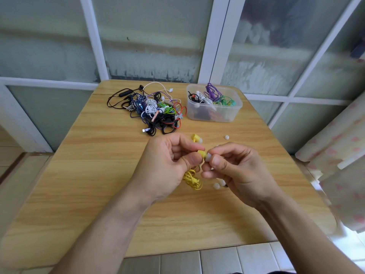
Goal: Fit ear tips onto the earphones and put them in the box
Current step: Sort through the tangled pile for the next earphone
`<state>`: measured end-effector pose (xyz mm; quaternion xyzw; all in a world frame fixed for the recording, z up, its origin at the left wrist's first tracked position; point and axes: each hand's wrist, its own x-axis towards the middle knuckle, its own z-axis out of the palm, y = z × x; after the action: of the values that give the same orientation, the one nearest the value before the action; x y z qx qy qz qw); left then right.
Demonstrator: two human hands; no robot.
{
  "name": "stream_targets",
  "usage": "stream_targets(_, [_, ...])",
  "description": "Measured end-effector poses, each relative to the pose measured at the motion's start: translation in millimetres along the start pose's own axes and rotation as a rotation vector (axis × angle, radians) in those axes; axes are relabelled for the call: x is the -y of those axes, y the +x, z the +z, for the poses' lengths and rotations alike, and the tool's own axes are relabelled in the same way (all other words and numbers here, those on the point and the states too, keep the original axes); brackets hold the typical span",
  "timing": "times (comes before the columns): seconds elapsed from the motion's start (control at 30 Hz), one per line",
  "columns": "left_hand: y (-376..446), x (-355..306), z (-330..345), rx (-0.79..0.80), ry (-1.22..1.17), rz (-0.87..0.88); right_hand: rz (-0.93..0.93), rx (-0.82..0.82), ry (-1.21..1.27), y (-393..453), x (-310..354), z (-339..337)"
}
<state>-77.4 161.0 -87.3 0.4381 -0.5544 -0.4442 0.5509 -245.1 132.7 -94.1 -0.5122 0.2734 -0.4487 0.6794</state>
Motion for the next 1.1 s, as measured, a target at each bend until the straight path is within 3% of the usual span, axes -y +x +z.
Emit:
stream_targets(0.5, [-1, 2, 4, 0.082, -0.13, -0.047, 0.017, -0.013, -0.025, -2, 2, 2])
stream_targets(0.67, [0, 2, 6, 0.046, 0.002, 0.033, 0.063, -0.074, -0.002, -3, 2, 5])
stream_targets(0.9, [-2, 3, 12, -0.107, 0.186, 0.187, 0.311, -0.076, 0.264, -2, 2, 17])
stream_targets(1.0, [-3, 5, 12, -0.172, 0.161, 0.197, 0.191, -0.091, 0.224, -1, -2, 20])
stream_targets(1.1, [-4, 5, 13, -0.184, 0.071, 0.141, -0.084, -0.131, -0.113, -2, -3, 17])
